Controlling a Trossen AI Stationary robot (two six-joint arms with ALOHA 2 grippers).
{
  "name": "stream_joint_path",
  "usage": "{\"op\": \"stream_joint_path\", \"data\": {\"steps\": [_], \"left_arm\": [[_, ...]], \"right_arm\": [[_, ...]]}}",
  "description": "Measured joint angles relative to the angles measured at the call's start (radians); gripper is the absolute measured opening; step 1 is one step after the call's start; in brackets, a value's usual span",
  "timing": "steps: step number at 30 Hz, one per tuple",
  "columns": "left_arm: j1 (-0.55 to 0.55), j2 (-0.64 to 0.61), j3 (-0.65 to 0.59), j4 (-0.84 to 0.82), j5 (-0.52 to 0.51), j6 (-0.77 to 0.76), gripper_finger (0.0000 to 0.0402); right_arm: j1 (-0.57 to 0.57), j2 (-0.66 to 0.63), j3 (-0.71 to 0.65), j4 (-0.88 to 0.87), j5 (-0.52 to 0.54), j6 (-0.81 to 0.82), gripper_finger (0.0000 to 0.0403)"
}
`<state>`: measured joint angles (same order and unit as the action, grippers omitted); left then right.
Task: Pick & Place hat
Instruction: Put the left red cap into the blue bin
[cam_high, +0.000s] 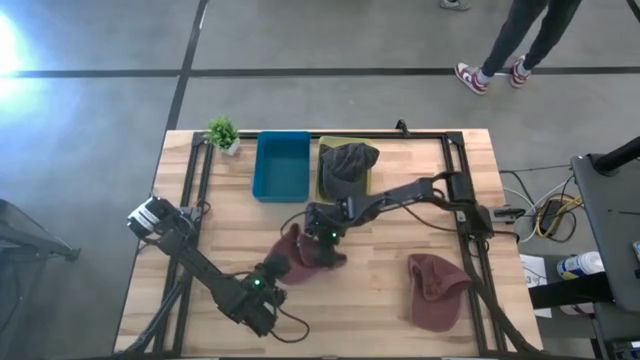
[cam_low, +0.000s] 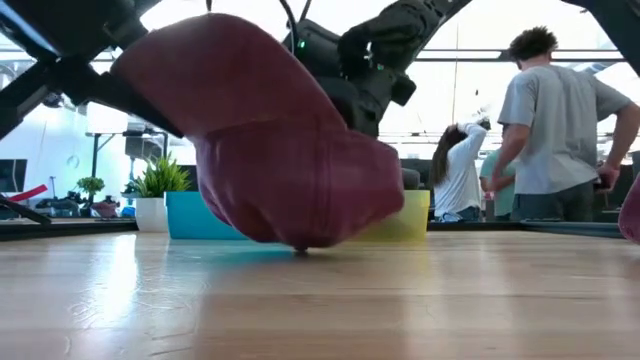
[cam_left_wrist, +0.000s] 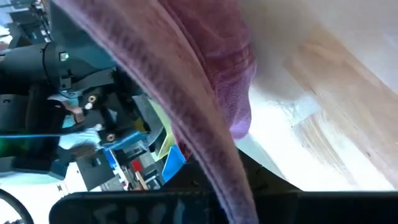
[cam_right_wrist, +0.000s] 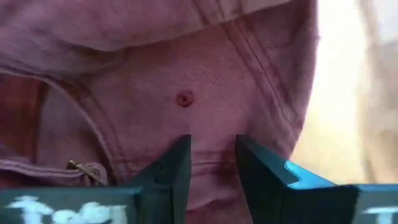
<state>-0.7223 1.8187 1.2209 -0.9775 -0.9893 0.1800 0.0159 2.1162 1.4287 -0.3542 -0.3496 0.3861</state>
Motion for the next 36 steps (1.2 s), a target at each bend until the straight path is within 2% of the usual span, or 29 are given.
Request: {"op": "stream_joint_path", "data": {"steps": [5,8,12,17,20,24,27,36], "left_arm": [[0.001,-0.002,0.029,-0.016,-0.008,-0.047,0.0016],[0.001,-0.002,0.057,-0.046,-0.007,-0.136,0.0013],[0.003,-0.003,0.08,-0.094,-0.049,-0.309,0.0009],[0.006,-0.003,0.082,-0.126,-0.111,-0.51,0.001],[0.02,-0.003,0.082,-0.144,-0.138,-0.647,0.001],[0.064,-0.003,0.082,-0.175,-0.159,-0.935,0.001],[0.102,-0.004,0.082,-0.197,-0.205,-1.165,0.001],[0.214,-0.083,0.115,-0.381,-0.35,-2.009,0.001]], "right_arm": [[-0.023,-0.105,0.002,-0.01,0.011,-0.023,0.0121],[-0.045,-0.202,0.003,-0.026,0.034,-0.049,0.0121],[-0.065,-0.326,-0.013,-0.041,0.163,-0.084,0.0121],[-0.068,-0.479,-0.057,-0.062,0.426,-0.118,0.0121],[-0.07,-0.55,-0.1,-0.089,0.526,-0.112,0.0121],[-0.069,-0.653,-0.17,-0.102,0.629,-0.038,0.0121],[-0.073,-0.724,-0.236,-0.106,0.663,0.045,0.0121],[-0.075,-0.877,-0.426,-0.073,0.667,0.244,0.0121]]}}
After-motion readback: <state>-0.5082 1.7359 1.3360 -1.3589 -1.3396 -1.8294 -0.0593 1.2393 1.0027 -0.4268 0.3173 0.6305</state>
